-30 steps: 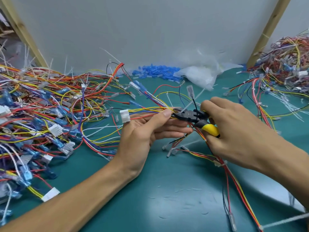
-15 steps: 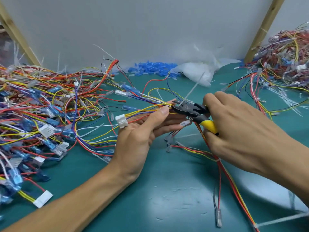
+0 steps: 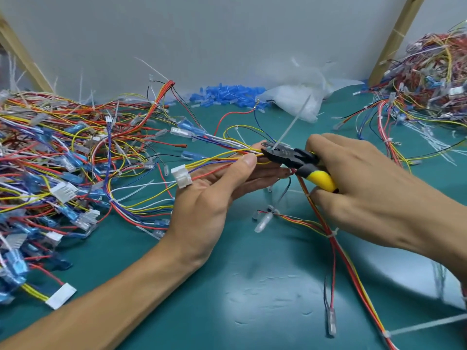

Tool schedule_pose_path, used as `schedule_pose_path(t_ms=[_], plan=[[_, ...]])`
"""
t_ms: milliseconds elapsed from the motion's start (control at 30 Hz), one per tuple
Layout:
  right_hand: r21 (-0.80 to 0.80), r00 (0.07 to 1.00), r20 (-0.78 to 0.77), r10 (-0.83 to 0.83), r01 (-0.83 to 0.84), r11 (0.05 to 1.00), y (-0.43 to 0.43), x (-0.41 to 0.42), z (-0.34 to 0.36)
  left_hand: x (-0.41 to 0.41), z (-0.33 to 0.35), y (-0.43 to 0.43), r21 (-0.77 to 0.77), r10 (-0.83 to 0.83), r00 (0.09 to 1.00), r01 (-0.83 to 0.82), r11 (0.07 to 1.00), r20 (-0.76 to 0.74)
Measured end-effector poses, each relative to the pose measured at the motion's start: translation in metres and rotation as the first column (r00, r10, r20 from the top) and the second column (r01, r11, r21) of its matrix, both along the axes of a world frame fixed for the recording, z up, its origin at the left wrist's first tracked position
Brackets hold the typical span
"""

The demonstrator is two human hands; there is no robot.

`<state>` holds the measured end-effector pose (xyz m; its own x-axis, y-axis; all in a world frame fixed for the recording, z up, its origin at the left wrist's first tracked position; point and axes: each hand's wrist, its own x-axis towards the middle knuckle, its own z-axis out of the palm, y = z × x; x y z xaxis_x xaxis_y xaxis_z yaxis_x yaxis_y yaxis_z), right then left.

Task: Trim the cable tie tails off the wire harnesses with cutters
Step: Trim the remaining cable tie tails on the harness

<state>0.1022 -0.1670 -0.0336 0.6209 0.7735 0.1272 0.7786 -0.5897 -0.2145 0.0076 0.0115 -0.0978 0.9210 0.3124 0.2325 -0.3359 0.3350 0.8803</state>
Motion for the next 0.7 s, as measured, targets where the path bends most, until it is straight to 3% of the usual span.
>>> schedule_pose_path(t_ms=[367, 700], plan=[[-0.025, 0.996, 0.095, 0.0, 0.003, 1.0, 0.0, 0.0, 0.006, -0.001, -0.001, -0.003, 0.116, 0.052, 0.999, -0.049, 0.992, -0.017], [-0.053, 0.986, 0.164, -0.018, 0.027, 0.998, 0.007, -0.007, -0.01, 0.0, 0.001, -0.003, -0.035, 0.068, 0.998, -0.068, 0.997, -0.008]])
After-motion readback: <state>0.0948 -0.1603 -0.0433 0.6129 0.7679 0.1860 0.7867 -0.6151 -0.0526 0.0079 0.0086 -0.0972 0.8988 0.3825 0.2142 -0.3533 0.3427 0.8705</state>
